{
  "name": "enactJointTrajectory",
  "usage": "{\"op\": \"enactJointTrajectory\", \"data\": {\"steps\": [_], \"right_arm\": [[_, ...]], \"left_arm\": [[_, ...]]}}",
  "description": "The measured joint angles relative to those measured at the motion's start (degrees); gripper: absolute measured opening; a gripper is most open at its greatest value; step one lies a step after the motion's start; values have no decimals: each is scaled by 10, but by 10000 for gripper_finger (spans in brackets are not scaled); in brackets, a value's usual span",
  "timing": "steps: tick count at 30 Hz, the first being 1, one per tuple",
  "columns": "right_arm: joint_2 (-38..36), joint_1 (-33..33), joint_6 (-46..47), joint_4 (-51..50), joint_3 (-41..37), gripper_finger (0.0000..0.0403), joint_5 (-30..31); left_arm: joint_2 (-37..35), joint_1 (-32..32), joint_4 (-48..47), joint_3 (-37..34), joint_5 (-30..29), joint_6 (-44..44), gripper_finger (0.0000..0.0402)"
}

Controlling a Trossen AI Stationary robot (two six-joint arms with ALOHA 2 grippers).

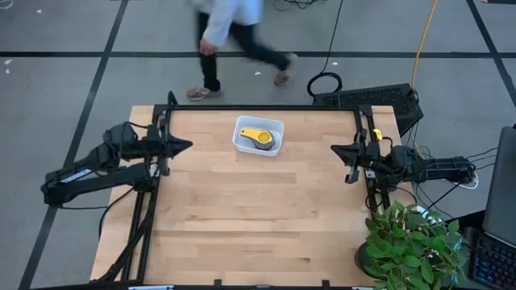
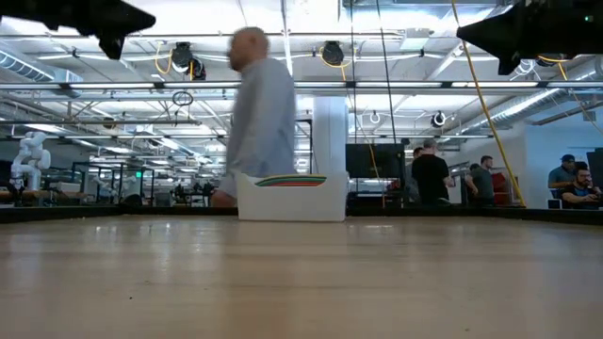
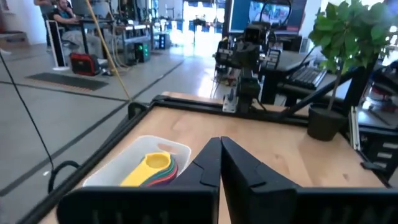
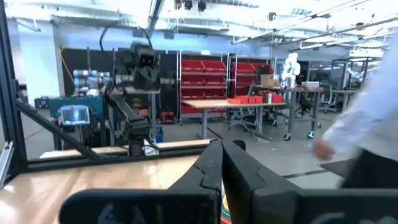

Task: Nest measuring cups in basket
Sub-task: Return to Home Position

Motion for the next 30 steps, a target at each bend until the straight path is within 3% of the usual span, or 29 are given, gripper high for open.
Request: {"op": "enactJointTrajectory", "data": {"steps": [8,16,20,30], "right_arm": [[-98,0,2,-49,-8,0,-18],[-98,1,27,-100,-4,0,-49],[-97,1,38,-84,-24,0,-61],[-97,1,18,-42,-83,0,-60]], "left_arm": [[-79,0,29,-95,16,-38,5],[-188,0,39,-147,13,-74,5],[-187,-3,47,-173,19,-90,3],[-188,-15,195,-290,19,-85,4]]}}
